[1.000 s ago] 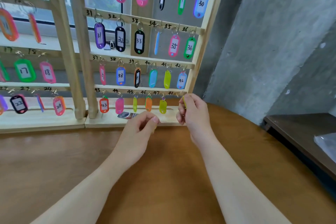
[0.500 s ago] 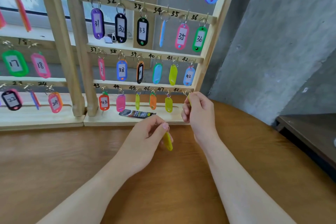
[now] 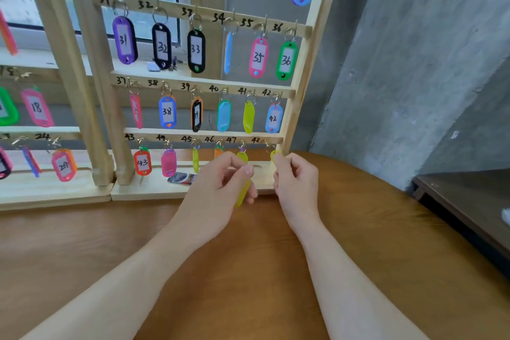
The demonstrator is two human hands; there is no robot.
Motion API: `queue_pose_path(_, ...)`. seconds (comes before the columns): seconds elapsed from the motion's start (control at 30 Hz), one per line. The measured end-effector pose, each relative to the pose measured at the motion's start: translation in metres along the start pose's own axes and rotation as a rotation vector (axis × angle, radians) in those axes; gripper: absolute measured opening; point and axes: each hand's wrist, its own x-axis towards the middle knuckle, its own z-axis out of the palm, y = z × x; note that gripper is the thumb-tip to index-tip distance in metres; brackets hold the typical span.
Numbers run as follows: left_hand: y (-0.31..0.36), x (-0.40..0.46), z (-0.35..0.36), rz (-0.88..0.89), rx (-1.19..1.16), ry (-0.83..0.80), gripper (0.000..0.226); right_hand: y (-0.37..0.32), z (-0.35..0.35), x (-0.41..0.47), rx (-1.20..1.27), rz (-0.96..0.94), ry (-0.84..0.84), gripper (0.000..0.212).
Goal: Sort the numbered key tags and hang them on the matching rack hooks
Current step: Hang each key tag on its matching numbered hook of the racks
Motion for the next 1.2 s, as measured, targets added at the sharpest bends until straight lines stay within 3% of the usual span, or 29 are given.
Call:
queue_pose_path(0.1, 0.002, 0.018, 0.01, 0.032, 0.031, 0.041, 0.019, 0.002, -0.004, 0.001, 0.003, -0.019, 0.045, 0.047)
queue_pose_path(0.27, 0.005, 0.036, 0.023, 0.113, 0.215, 0.078, 0.019, 0.009, -0.005, 0.005, 0.006, 0.043, 0.064, 0.032)
queue_pose_path(0.47, 0.008, 0.045, 0.034, 0.189, 0.266, 0.183, 0.013, 0.011, -0.007, 0.006, 0.009, 0.068, 0.063, 0.021)
queue_pose_path(0.83, 0.015, 0.053, 0.044, 0.063, 0.368, 0.305, 0.018, 0.012, -0.007, 0.008, 0.011, 0.063, 0.069, 0.018)
queue_pose_path(1.2, 0.004, 0.039, 0.04, 0.014, 0.365, 0.304, 0.012, 0.012, -0.008, 0.008, 0.017, 0.065, 0.072, 0.018)
